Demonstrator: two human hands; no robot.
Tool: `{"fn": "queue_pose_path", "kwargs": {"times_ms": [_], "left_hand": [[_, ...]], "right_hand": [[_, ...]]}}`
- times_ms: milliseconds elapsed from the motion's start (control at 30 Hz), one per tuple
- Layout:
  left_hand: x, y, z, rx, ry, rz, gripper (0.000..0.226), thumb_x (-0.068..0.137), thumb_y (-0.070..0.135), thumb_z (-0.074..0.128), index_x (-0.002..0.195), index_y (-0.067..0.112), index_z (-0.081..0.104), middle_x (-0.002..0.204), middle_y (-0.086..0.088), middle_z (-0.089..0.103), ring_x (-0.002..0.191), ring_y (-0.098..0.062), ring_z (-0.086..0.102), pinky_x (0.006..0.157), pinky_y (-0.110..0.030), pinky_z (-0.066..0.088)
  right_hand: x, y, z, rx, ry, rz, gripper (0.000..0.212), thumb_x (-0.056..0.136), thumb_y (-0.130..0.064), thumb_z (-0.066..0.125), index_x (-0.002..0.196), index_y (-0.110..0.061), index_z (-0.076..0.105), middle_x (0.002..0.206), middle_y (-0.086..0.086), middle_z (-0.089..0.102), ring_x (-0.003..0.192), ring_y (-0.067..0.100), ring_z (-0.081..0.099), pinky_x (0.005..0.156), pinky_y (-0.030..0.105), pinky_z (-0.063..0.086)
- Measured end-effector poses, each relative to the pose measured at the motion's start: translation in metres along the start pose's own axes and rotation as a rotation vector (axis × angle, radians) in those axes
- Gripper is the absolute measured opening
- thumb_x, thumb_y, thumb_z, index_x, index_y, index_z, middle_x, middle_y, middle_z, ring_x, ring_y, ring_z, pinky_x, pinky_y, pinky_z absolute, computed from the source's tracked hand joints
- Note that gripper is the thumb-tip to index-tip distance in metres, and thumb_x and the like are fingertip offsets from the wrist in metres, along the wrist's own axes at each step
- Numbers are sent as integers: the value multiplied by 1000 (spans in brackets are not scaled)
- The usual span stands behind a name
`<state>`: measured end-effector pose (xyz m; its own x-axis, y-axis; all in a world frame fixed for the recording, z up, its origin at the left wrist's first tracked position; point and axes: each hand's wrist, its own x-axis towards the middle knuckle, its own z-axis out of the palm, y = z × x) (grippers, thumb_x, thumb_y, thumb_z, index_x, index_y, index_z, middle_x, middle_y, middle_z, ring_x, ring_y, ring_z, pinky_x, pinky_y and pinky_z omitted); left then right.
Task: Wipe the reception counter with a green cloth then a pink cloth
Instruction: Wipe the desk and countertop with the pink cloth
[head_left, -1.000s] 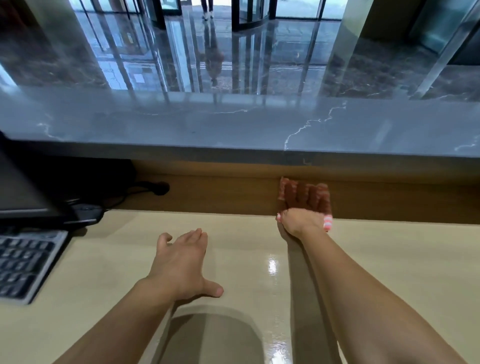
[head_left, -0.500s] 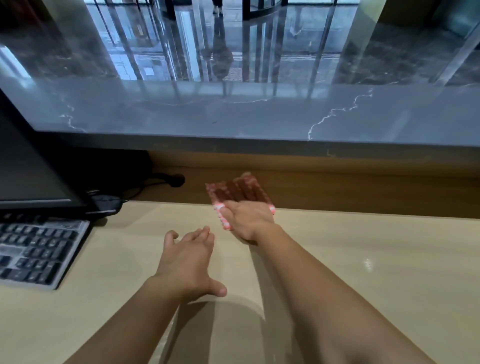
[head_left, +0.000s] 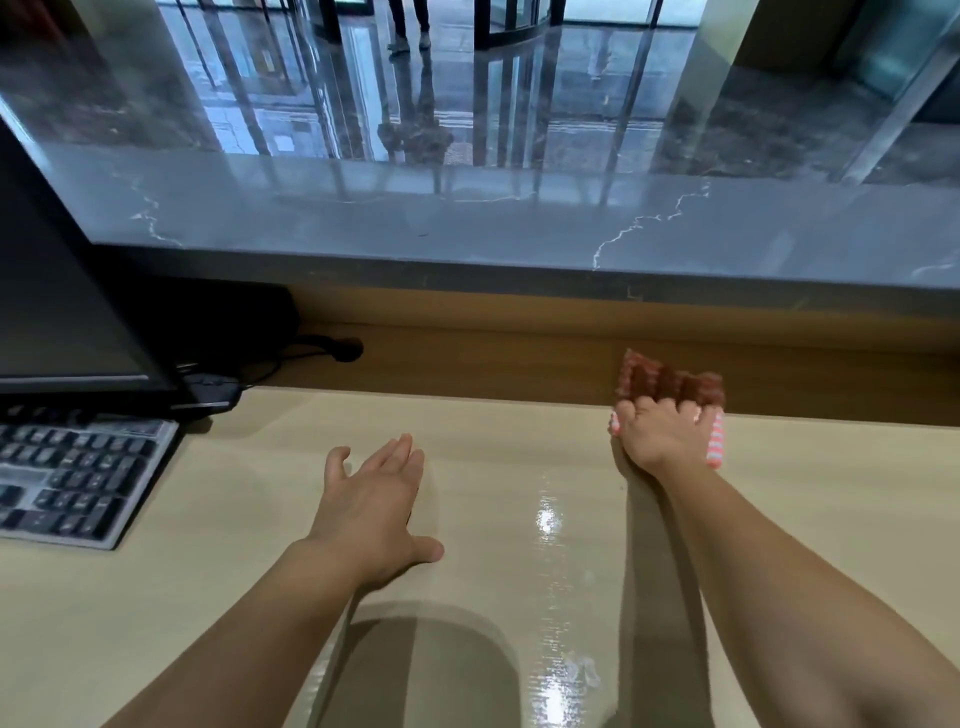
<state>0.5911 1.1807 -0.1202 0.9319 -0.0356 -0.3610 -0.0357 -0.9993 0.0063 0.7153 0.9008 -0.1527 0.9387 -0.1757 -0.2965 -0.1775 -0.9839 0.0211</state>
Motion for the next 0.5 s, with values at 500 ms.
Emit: {"fn": "queue_pose_path", "kwargs": {"times_ms": [500], "left_hand": [[-43, 16, 14, 42, 1, 7, 86, 75, 67, 56, 146, 25, 31, 161, 5, 14, 147, -11, 10, 112, -47, 6]], "right_hand": [[-83, -133, 43, -8, 14, -777, 55, 104, -46, 14, 154, -34, -5, 161, -4, -18, 147, 21, -23, 116, 45, -17]]}}
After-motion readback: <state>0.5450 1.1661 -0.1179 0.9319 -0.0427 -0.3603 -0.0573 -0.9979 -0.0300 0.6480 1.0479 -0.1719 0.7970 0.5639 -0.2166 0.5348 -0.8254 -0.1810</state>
